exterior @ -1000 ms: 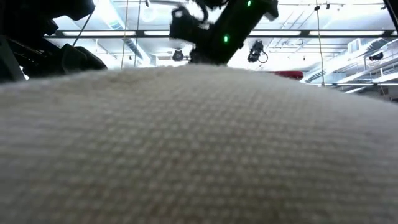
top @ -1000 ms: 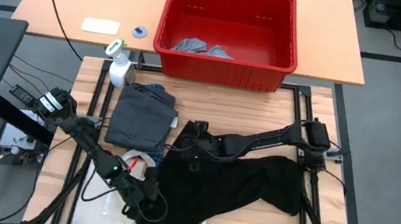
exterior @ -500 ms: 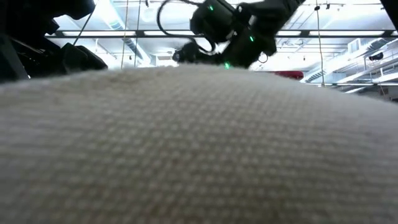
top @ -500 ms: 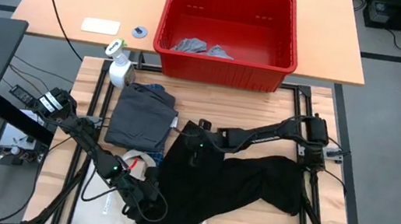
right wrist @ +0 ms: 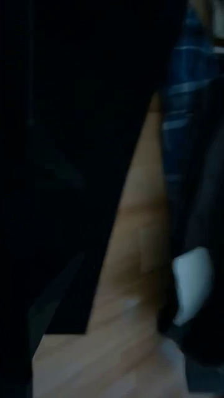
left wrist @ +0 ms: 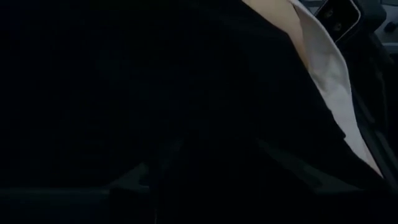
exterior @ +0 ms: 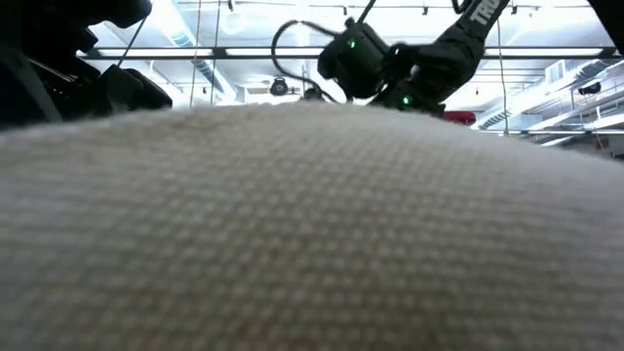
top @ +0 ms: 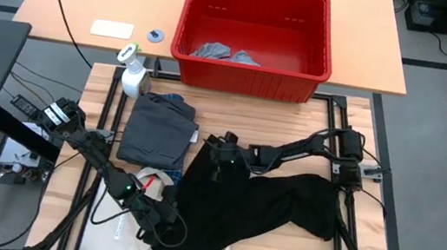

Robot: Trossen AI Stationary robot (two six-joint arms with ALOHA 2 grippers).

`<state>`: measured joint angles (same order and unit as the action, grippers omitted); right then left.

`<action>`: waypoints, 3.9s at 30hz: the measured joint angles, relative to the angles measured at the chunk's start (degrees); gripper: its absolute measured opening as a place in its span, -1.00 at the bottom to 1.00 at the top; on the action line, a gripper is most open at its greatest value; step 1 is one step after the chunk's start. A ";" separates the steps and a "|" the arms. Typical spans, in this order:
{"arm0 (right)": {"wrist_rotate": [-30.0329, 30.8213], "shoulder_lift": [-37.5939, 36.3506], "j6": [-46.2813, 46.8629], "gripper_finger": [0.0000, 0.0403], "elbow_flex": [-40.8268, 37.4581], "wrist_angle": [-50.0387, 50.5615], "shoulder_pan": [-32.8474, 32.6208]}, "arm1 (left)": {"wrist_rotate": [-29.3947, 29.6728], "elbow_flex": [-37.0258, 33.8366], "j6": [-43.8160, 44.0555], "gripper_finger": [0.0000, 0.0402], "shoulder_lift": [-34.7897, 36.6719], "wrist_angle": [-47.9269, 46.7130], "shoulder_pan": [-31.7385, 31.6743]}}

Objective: Fold Laundry from Bin
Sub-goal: Fold the black shirt

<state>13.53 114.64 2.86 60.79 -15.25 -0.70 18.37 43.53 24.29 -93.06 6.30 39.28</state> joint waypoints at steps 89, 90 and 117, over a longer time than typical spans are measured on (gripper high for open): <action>-2.17 4.40 0.98 0.39 9.31 14.51 0.43 | 0.20 0.02 -0.89 -0.06 0.02 -3.94 0.77; -2.06 4.40 1.30 0.37 9.31 14.93 0.63 | 0.22 0.02 -0.91 -0.06 0.02 -3.94 0.77; 13.39 -2.10 2.62 -0.85 9.31 10.70 -0.12 | 0.20 0.02 -0.76 -0.06 0.02 -4.44 0.82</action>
<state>26.92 112.55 5.48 70.10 -4.56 -0.82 18.57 43.55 23.53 -93.03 1.86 40.10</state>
